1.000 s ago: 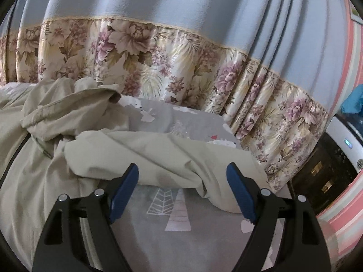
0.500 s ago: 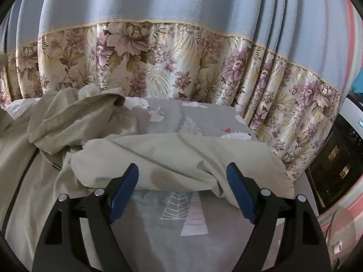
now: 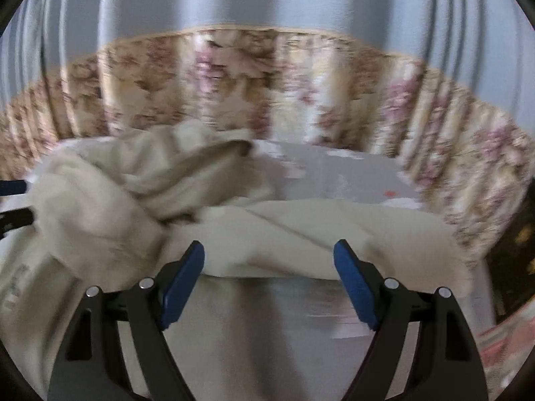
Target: Fold large clothes
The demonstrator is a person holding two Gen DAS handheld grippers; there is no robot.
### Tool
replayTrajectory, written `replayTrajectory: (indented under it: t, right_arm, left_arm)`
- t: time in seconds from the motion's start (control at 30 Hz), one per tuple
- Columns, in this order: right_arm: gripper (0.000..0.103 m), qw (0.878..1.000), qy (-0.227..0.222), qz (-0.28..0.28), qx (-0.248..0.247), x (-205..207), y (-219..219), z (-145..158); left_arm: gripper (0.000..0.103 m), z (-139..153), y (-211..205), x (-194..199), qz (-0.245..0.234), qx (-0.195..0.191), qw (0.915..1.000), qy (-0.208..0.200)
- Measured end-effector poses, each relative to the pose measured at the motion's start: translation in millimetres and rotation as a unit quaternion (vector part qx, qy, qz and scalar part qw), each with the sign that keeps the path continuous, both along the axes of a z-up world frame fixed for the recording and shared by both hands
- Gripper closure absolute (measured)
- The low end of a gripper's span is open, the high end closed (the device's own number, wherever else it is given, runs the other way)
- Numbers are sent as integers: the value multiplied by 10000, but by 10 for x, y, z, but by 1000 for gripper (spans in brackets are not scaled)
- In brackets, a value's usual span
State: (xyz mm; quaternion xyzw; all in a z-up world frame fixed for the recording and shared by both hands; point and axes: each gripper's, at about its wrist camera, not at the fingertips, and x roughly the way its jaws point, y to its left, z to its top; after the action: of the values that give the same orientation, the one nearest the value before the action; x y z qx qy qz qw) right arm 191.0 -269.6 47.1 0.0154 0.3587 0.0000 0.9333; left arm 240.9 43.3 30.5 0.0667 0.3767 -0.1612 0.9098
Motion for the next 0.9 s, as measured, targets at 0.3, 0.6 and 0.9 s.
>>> replayTrajectory:
  t: [0.3,0.6,0.9]
  right_arm:
    - [35,9904,1062,883,92,536,746,-450]
    - [97,9867,798,771,-1191,1067,633,-252]
    - [95,9675,1024,1003,-2082,1317,677,-462]
  left_arm:
    - [14,-489,578,910,1031,-185,9905,893]
    - [13,-497,486,871,989,161,9927,667]
    - [6,-731,443,1091,1155,350,9878,984]
